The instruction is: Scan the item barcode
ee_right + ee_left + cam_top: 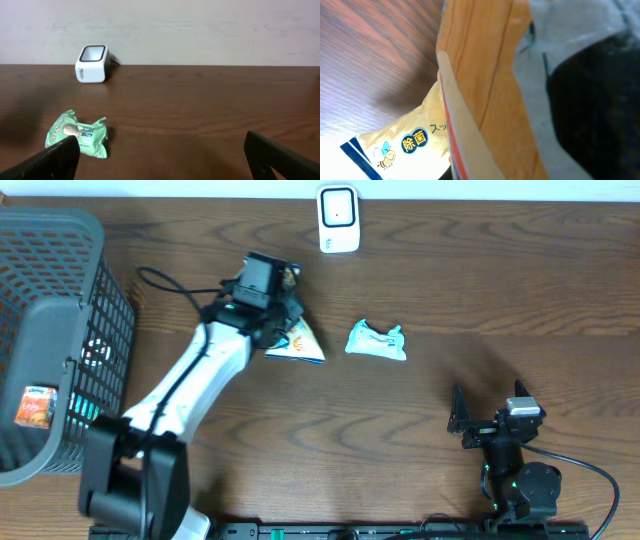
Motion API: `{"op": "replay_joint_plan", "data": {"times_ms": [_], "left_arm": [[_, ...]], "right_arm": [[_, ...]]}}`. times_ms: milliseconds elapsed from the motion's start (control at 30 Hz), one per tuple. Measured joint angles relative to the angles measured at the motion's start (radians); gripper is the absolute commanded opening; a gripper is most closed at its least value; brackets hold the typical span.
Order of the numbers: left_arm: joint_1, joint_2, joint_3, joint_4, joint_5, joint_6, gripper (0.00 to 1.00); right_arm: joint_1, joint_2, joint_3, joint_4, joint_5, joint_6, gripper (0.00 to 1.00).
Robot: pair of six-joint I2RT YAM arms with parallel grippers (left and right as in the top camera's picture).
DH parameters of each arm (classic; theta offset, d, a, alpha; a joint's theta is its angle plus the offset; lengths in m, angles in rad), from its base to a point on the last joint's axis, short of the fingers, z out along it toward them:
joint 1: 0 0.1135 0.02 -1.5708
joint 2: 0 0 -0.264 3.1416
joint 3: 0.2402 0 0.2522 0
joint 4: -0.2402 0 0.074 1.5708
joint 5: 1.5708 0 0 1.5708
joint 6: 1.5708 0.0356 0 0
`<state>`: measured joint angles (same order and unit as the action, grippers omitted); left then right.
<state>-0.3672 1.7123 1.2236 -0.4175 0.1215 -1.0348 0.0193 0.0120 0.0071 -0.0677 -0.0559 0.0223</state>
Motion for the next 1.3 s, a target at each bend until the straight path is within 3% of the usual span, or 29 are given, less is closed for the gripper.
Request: {"op": "replay_joint_plan", "data": {"times_ms": [200,300,467,700,900,1100,1300], "left_arm": [[-0.063,0.062,0.0,0.06,-0.005,-0.036,0.1],[-0.073,0.063,0.0,0.07,-0.005,-0.037,0.41],[-0.073,0.063,0.0,0.097,-0.009,-0.039,0.56],[-0.071,0.044,0.0,0.189,0.013,0.043,0.56],[-0.011,-0.127,0.0,0.19,0.019,0.179,0.57],[0.18,-0.371,0.0,0.187,0.016,0.326,0.56],[0.482,-0.574,0.002,0.132,-0.113,0.407,0.59]], "right_arm": [[0.0,0.0,0.0,0.0,0.0,0.0,0.99],[0.0,0.0,0.0,0.0,0.0,0.0,0.99],[0.0,0.0,0.0,0.0,0.0,0.0,0.99],[0.0,0.0,0.0,0.0,0.0,0.0,0.99],[0.0,0.0,0.0,0.0,0.0,0.0,0.99],[0.0,0.0,0.0,0.0,0.0,0.0,0.99],[0.0,0.0,0.0,0.0,0.001,0.0,0.99]]}}
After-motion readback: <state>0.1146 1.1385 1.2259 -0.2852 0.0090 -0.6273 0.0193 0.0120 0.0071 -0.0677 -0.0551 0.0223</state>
